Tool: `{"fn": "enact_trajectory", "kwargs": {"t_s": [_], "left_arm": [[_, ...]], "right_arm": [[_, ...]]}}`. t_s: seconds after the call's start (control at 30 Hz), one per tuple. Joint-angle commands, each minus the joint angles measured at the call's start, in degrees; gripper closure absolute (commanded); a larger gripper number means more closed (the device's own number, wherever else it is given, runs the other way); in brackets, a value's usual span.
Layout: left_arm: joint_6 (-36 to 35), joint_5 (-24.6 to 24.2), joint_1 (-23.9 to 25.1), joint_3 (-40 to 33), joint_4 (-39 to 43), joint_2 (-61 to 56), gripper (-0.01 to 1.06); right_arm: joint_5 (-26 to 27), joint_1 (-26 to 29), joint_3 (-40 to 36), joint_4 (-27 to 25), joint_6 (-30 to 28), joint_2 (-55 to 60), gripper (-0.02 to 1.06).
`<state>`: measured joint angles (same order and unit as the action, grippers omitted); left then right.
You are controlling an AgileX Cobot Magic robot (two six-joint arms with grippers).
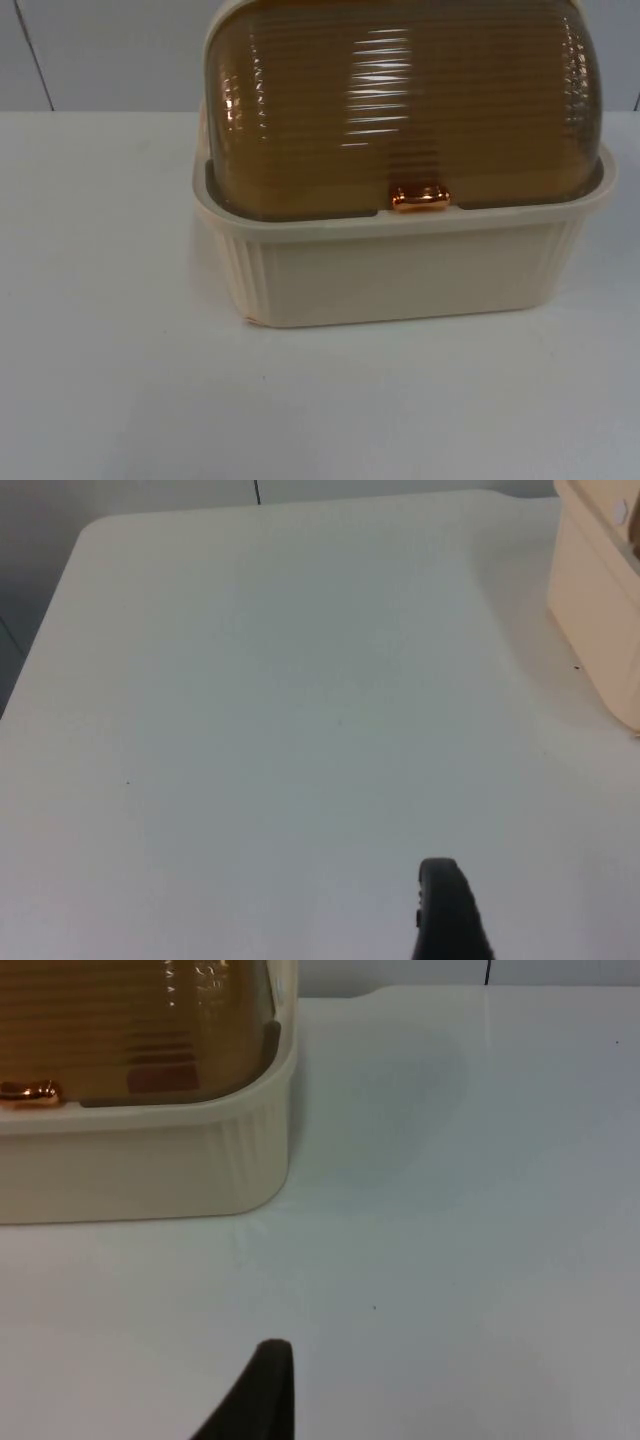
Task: Open the box lid with the left hand, place the block into the box with the right hand, then close the box lid with the left hand.
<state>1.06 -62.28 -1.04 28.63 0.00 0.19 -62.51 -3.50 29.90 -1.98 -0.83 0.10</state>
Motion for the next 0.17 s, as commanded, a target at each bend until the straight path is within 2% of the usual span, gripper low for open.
{"fn": "enact_trajectory", "kwargs": {"t_s": [0.0, 0.13], "left_arm": [[0.13, 0.75, -0.24, -0.33, 0.0, -0.19, 0.56], [0.13, 0.75, 0.51, -0.33, 0.0, -0.19, 0.56]], "right_arm": [[0.74, 0.39, -0.38, 0.26, 0.17, -0.1, 0.0], [0.74, 0.39, -0.38, 0.26, 0.17, -0.1, 0.0]]}}
